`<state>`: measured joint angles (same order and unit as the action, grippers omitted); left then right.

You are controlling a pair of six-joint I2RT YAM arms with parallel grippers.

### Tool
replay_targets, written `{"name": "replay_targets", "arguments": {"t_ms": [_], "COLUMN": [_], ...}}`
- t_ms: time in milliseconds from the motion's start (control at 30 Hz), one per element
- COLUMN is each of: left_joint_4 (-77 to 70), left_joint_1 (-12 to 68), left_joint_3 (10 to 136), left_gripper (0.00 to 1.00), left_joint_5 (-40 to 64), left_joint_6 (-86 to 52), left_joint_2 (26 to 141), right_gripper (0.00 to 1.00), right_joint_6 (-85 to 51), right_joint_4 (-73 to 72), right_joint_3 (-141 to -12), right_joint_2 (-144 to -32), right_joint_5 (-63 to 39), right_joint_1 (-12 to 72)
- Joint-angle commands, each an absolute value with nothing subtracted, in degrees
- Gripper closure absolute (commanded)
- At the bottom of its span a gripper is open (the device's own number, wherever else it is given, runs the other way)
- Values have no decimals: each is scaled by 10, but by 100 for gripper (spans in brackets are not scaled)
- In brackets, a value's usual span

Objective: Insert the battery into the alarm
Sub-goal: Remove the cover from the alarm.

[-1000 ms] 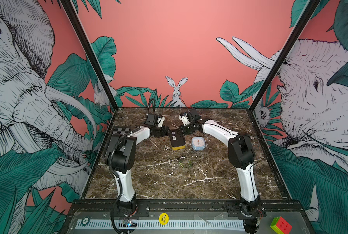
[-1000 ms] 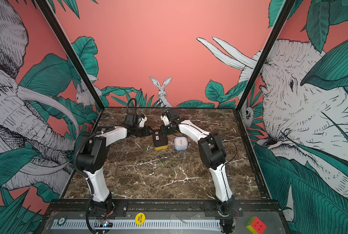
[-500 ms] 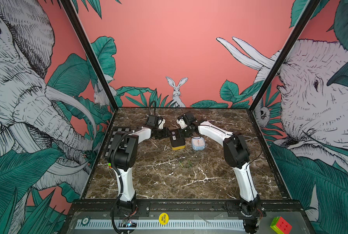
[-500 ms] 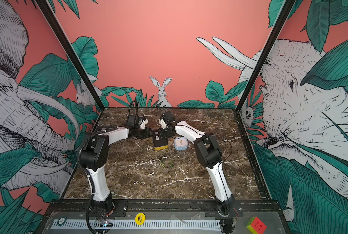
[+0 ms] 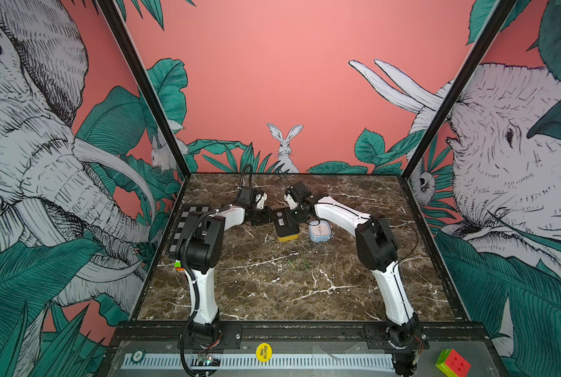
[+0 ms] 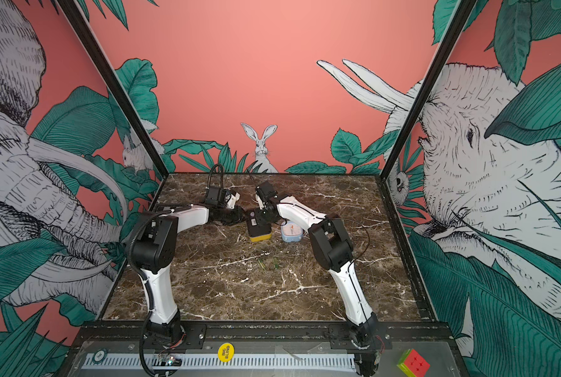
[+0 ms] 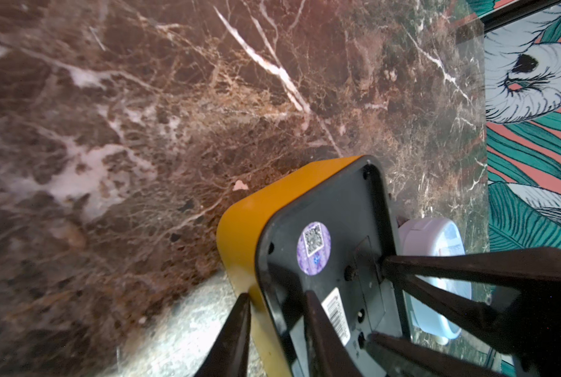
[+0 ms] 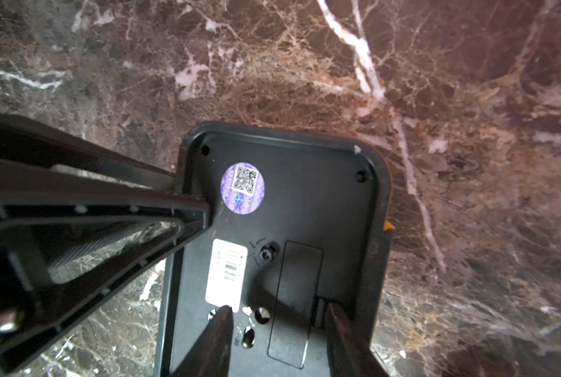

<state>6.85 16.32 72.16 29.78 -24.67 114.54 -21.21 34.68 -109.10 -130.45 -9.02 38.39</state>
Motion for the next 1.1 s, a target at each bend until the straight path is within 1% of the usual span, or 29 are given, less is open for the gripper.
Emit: {"name": "replay_targets", "arguments": {"t_ms": [0, 233, 433, 600, 700, 800, 933, 1067], "left_joint_4": [84, 100, 116, 120, 117, 113, 112, 111], "left_joint_1": [164, 164, 163, 163, 164, 165, 164, 164], "left_joint_3": [710, 720, 736, 747, 748, 744, 736, 728], "left_gripper": [73, 76, 79, 79, 79, 79, 79, 79], "left_joint_5": [290, 292, 294, 298, 300, 303, 304, 305], "left_joint_6": [-245, -236, -228, -228, -232, -237, -238, -239], "left_joint_2": [1158, 1172, 1189, 1202, 1207, 1209, 1209, 1208], "right_gripper": [49, 48, 51, 54, 56, 58, 63, 67], "right_joint_6": [-222, -243, -266, -278, -283, -303, -352, -377], "right_joint_4": [376, 389, 391, 391, 379, 354, 274, 227], "right_joint_3": [-1108, -1122, -1123, -1134, -1131, -1119, -1074, -1059], "right_joint_2": [-1324, -1350, -1365, -1377, -1379, -1373, -1354, -1351], "right_joint_5": [-62, -90, -184, -299, -340, -371, -398, -428], "right_joint_1": [389, 389, 376, 360, 354, 343, 326, 317]}}
